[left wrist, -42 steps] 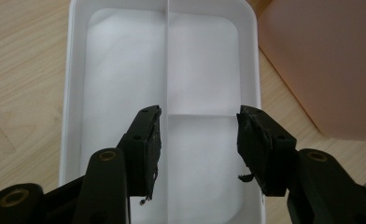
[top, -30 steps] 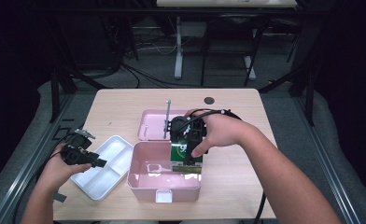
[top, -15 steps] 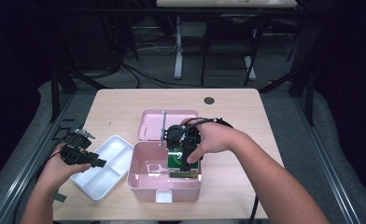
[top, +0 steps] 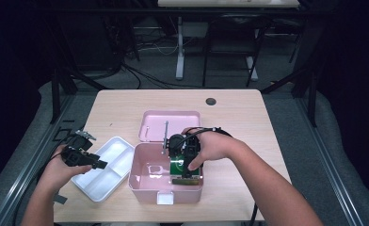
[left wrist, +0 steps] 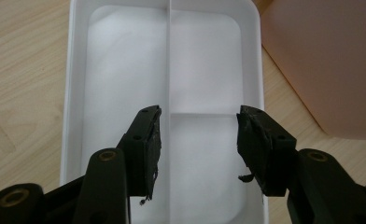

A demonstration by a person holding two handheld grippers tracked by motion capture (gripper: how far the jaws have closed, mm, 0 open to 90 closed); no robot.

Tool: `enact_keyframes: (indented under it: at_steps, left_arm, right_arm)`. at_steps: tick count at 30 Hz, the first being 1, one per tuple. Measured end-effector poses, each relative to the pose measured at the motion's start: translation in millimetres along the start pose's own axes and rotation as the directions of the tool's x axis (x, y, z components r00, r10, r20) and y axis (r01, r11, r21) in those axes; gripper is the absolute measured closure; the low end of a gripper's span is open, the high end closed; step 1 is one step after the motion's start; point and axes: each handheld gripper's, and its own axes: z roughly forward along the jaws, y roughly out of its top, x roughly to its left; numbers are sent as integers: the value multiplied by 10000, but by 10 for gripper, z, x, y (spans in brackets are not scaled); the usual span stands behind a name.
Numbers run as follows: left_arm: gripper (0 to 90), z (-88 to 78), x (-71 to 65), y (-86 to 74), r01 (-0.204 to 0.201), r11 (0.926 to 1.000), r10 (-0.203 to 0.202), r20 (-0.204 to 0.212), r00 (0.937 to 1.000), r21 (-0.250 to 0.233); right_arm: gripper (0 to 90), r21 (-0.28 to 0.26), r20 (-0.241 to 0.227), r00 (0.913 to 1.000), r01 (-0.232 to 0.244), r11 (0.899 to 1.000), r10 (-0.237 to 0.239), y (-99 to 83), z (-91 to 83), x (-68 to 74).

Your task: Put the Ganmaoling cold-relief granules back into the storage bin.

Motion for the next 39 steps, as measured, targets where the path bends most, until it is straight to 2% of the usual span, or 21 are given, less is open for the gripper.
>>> enact_keyframes:
  at_steps: [11,20,39]
  left_arm:
    - [495,3,3,1,-18,10000,18,-30,10000,32]
    - [495,10,-2,3,1,10000,-1,-7,10000,28]
    - [495,25,4,1,5,10000,-5,-12,10000,79]
  right_arm:
    - [162,168,-36,9999,-104,9998,105,-32,170,-33]
    - [162,268,42,10000,-11,9996,10,-11,207,-35]
    - [161,357,-94,9997,-221,9991,224,-46,362,-79]
